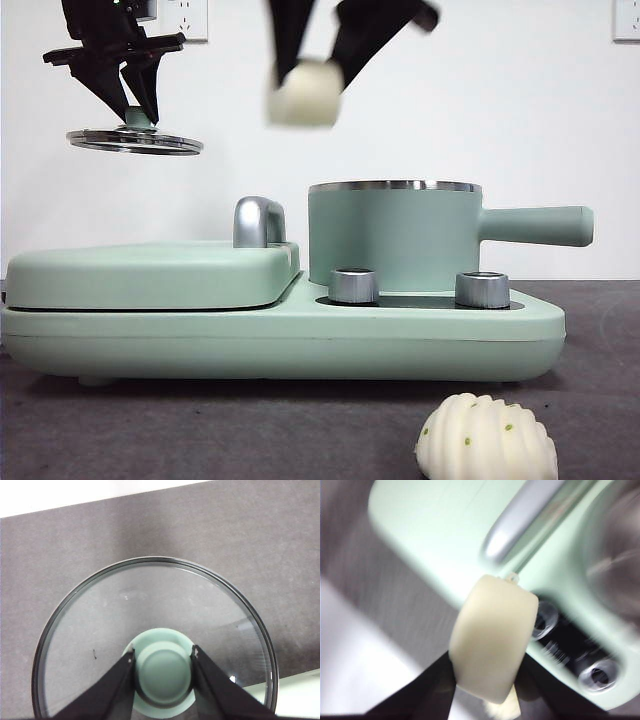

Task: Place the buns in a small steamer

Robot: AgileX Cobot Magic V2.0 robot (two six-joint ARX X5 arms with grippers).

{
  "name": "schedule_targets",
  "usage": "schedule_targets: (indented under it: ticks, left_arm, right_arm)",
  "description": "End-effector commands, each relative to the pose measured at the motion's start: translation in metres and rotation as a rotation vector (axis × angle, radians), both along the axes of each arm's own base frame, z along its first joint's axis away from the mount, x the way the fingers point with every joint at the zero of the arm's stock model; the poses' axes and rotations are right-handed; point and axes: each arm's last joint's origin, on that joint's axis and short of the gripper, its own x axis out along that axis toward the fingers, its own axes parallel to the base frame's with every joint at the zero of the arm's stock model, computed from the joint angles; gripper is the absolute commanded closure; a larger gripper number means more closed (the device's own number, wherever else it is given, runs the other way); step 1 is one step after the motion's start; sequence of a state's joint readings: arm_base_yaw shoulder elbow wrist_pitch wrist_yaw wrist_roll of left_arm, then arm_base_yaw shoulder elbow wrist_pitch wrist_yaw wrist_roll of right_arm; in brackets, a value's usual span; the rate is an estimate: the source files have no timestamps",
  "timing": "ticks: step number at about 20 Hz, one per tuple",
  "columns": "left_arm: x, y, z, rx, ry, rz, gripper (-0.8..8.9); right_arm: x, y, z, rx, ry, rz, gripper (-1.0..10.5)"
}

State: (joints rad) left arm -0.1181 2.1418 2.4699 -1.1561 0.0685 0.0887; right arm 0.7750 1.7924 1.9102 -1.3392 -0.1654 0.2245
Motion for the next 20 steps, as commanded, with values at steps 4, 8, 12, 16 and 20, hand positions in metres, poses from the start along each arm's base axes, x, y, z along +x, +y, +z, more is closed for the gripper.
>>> schedule_targets:
  ticks: [4, 8, 12, 16, 20]
  left_arm:
    - [0.004, -0.001, 0.005, -0.010, -0.047, 0.001, 7.95]
    - [0.005, -0.001, 0.005, -0.010, -0.046, 0.001, 7.95]
    - [0.005, -0.001, 0.005, -0.010, -0.047, 0.001, 7.95]
    - [0.005, -0.001, 0.005, -0.010, -0.047, 0.001, 7.95]
    - [0.005, -0.001, 0.005, -0.010, -0.047, 0.001, 7.95]
  right_arm:
    - [0.067, -0.032, 0.004, -0.024, -0.033, -0.111, 7.8]
    - [0.102, -0.043, -0.022, -0.056, 0.016, -0.161, 7.8]
    - [0.120, -0.035, -0.053, -0.099, 0.057, -0.138, 7.8]
    - [0.128, -0.027, -0.073, -0.113, 0.089, -0.129, 7.8]
    - [0.130, -0.024, -0.078, -0.087, 0.109, -0.118, 7.8]
